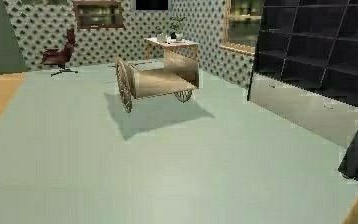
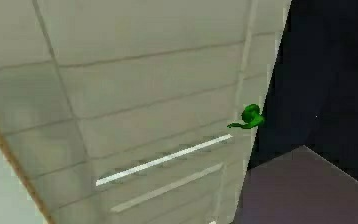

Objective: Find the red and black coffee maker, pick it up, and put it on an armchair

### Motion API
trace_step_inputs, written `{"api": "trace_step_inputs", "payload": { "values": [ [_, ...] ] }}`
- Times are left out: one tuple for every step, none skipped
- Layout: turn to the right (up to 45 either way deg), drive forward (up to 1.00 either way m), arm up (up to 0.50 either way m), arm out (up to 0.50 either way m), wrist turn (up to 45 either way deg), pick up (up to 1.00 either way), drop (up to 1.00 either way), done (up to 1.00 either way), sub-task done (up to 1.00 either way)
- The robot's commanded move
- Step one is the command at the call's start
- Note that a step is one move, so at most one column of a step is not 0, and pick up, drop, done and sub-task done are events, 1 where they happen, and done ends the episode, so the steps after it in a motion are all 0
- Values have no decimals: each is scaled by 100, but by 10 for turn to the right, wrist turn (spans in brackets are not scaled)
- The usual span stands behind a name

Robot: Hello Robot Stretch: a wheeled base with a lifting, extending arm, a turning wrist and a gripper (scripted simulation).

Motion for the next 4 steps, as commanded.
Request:
{"api": "trace_step_inputs", "payload": {
  "values": [
    [-390,0,0,0,0,0,0,0,0],
    [0,50,0,0,0,0,0,0,0],
    [-90,0,0,0,0,0,0,0,0],
    [0,100,0,0,0,0,0,0,0]
  ]
}}
